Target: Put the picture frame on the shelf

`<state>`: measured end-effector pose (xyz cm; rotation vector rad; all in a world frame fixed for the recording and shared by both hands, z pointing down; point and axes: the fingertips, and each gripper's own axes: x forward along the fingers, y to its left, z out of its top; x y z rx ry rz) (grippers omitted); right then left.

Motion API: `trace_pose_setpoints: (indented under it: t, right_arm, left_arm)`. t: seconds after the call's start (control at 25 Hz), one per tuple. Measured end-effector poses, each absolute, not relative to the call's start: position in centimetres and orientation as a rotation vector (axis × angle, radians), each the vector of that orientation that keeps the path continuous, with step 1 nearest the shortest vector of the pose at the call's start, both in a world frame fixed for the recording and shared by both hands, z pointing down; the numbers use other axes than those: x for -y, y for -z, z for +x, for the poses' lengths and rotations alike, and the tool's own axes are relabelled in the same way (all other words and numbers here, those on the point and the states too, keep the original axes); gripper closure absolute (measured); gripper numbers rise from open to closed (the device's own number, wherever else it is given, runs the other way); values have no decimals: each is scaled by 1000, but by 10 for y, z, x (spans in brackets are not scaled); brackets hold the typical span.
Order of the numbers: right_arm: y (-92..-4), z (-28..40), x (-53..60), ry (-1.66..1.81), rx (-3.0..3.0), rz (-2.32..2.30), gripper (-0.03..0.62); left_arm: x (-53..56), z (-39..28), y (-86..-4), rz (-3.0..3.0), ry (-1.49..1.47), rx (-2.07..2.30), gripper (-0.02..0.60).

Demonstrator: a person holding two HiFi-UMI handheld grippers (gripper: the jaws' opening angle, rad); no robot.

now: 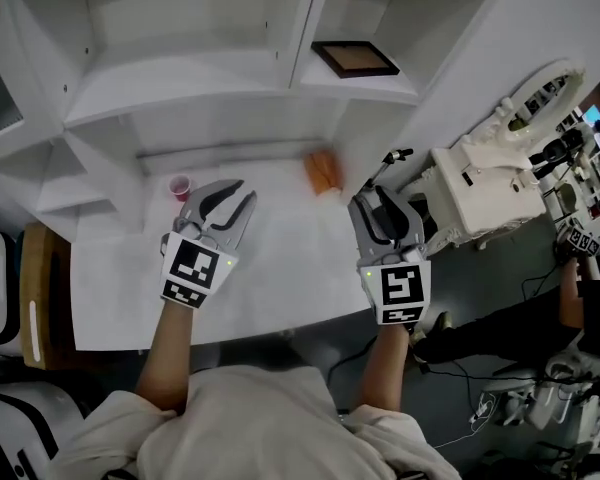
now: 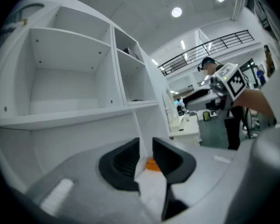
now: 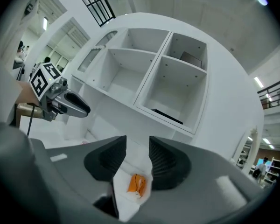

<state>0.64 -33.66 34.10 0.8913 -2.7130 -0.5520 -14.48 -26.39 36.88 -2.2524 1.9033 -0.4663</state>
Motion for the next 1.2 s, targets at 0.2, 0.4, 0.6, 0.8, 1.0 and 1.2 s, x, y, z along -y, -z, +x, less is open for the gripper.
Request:
trace_pose_setpoints:
  t: [0.2, 0.4, 0.6, 0.8, 1.0, 1.2]
  right_arm:
    - [-369, 22, 300, 436, 2669, 984, 462]
    - [-386, 38, 257, 364, 2629, 1073, 465]
    - [-380, 44, 211, 346, 2619, 1156, 468]
    - [-372, 46, 167, 348, 2640, 1224, 494]
    - [-372, 44, 123, 347, 2670, 1258, 553]
    - [-376, 40, 89, 346, 2684, 1238, 584]
  left_arm:
    - [235, -139, -390, -2324, 470, -1845, 492]
    - [199, -127, -400, -2384, 463, -1780, 492]
    - [158, -123, -397, -2392, 436, -1736, 503]
    - [119, -119, -394, -2402, 422, -1689, 513]
    - [86, -118, -398, -2421, 416, -1657, 546]
    - [62, -106, -398, -2450, 407, -1590, 577]
